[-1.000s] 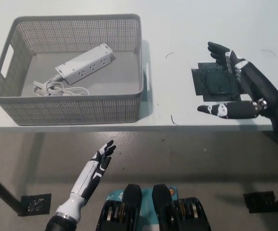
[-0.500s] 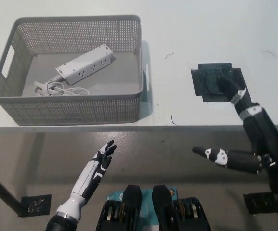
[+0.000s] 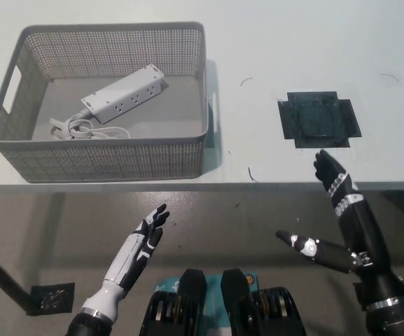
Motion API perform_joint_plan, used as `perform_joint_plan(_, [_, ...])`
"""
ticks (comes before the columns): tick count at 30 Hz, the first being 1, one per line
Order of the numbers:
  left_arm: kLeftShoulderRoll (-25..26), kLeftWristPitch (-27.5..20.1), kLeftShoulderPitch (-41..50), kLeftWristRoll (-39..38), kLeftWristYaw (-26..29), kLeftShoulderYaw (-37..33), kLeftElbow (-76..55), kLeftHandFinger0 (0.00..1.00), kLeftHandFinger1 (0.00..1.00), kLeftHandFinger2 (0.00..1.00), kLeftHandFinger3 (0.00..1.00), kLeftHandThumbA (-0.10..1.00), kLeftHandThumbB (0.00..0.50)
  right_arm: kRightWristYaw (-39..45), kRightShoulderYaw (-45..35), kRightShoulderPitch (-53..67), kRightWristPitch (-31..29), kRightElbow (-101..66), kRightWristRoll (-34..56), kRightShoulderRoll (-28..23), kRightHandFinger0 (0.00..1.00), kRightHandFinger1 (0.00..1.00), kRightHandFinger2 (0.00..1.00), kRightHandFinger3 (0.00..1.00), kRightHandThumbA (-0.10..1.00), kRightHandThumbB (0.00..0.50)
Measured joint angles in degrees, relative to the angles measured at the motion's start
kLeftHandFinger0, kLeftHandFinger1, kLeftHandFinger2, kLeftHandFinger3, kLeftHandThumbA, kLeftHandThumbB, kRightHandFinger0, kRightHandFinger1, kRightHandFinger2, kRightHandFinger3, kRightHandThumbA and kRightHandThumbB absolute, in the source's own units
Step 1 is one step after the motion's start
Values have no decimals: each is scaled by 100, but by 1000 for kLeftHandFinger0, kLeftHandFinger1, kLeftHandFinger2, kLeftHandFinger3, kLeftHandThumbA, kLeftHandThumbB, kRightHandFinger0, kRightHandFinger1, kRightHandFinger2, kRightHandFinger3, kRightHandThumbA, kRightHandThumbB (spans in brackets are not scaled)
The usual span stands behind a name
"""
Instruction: Use the right hand to pick up a power strip and put it into a container on the left side
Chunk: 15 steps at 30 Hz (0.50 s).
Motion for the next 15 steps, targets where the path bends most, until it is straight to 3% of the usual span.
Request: perform_joint_plan(15, [7,-13,-81,147,75,10,-32,1000,1000,1000,1000,1000,108,-475,284,131,-349,1029,24,-255,1000,1000,1000,1000,955,0])
